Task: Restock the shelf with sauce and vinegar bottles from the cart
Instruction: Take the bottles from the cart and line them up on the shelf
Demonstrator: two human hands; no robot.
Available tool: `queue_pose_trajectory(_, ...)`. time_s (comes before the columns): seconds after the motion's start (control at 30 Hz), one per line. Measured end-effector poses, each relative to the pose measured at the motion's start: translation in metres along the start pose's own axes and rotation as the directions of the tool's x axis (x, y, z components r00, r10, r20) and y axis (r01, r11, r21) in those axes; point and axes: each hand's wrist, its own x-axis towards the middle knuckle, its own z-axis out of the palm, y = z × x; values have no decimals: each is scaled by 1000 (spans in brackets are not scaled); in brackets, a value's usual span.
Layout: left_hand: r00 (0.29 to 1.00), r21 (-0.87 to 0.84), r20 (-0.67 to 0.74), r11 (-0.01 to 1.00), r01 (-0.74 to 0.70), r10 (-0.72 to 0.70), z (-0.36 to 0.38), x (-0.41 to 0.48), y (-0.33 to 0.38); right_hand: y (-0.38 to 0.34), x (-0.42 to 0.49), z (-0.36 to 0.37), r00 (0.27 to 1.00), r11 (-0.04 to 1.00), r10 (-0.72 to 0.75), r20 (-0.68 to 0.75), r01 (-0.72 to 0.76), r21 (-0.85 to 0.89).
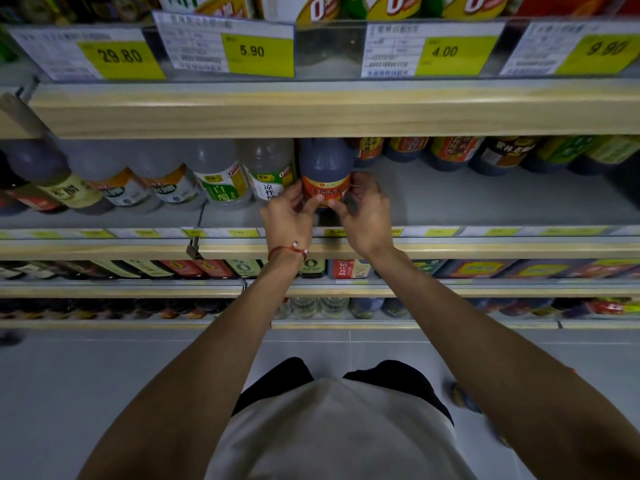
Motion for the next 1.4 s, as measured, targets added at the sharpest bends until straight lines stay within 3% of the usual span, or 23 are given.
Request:
queue_pose_trajectory(0.4,998,76,-55,996,-40,44,2,7,-6,0,7,13,999,997,-9,-52,5,-80)
queue_pose_trajectory(0.57,999,97,25,994,-39,36,-1,6,-6,-6,2,8,1000,996,13,4,-13,-85)
queue_pose_trajectory(0.67,997,189,47,980,-63,55,-7,-3,0,-20,-9,-9,999,983,-24,43,31,-181)
queue_pose_trajectory(0.73,985,311,46,934,-173,167,-16,-14,6,-29,-21,-23,995,947,-81,56,95,-307)
queue_pose_trajectory(0.87,938,556,229,756,-346,261,-37,-31,21,-45,-43,-49,982,839,-179,62,185,-512)
queue_pose_trajectory(1.0,833,667,433,500,-552,344,-48,-38,28,-52,-65,-70,971,739,-232,59,215,-638)
queue_pose_trajectory(1.17,710,569,603,428,-703,365,-44,-39,35,-61,-102,-79,974,688,-223,-38,130,-714)
queue_pose_trajectory(1.4,401,302,827,290,-908,395,-57,-50,49,-89,-173,-69,968,602,-64,-241,-155,-783)
